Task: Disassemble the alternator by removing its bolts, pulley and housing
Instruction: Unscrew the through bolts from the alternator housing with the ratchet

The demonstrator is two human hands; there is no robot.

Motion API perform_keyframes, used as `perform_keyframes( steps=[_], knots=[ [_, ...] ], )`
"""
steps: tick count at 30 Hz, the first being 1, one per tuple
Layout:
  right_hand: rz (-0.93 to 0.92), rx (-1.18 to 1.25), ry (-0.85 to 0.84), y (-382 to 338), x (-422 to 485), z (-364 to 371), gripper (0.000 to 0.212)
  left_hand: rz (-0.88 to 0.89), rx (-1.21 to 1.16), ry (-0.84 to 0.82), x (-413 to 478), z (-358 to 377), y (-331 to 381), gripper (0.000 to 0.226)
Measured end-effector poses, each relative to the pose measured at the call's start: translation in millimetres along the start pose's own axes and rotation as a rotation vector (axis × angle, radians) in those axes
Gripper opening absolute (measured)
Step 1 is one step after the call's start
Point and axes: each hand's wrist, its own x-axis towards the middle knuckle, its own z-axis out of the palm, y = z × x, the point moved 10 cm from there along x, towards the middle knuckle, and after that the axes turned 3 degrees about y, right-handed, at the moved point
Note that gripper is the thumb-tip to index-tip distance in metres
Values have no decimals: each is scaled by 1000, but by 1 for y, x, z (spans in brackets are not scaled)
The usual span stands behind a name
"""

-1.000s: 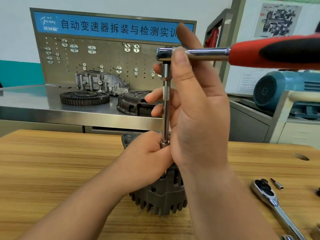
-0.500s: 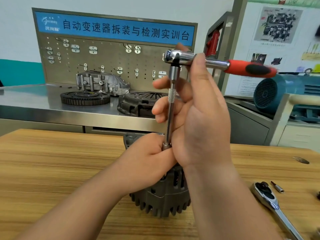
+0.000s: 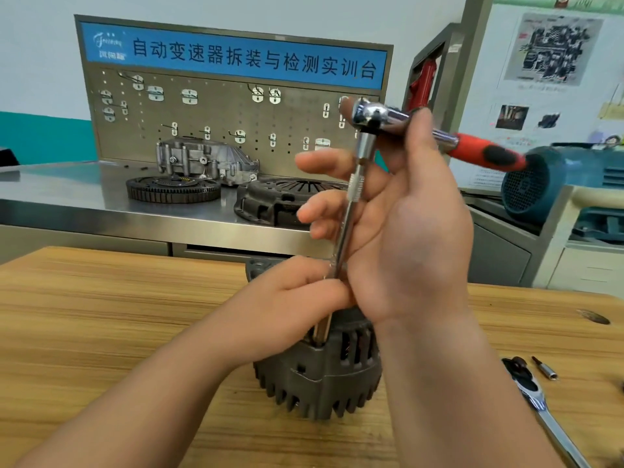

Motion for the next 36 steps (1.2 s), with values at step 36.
perform_keyframes(
  steps=[36],
  knots=[
    [-77,-1675,-182,23,-68,-26,31,89,-567,294,-2,-33,-9,46]
  ],
)
